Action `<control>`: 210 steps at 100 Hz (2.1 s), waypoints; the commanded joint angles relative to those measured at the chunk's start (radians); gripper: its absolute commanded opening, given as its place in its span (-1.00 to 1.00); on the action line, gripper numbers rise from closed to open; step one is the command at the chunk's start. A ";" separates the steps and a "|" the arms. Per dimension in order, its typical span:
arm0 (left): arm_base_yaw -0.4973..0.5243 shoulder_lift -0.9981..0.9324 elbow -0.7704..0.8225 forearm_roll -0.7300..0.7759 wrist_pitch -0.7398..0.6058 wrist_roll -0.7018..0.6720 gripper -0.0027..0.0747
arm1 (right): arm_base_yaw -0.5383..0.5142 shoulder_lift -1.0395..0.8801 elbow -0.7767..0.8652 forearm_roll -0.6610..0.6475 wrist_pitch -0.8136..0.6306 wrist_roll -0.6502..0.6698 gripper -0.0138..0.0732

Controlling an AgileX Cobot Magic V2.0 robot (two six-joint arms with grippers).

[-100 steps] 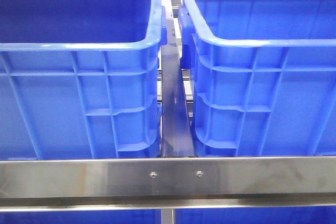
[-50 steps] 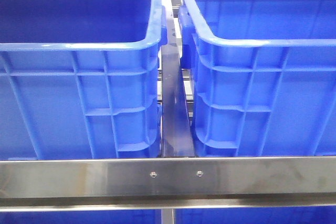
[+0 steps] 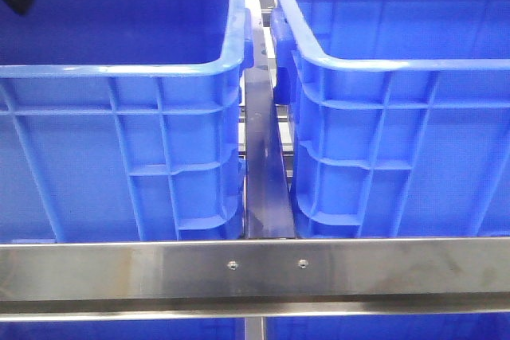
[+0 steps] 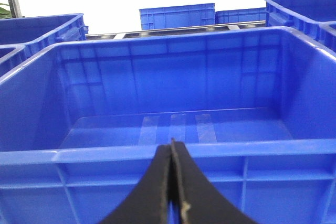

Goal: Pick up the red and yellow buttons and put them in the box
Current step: 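Lower the left gripper onto a red-capped button in the button crate, then close the left gripper on the red button and lift it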

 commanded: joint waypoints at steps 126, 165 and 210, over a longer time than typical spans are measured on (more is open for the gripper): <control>0.008 0.289 -0.146 0.281 -0.194 -0.398 0.18 | -0.003 -0.021 -0.003 -0.003 -0.086 -0.006 -0.84; 0.008 0.296 -0.146 0.281 -0.230 -0.398 0.18 | -0.003 -0.021 -0.003 -0.003 -0.086 -0.006 -0.84; 0.008 0.374 -0.146 0.281 -0.225 -0.420 0.11 | -0.003 -0.021 -0.003 -0.003 -0.086 -0.006 -0.84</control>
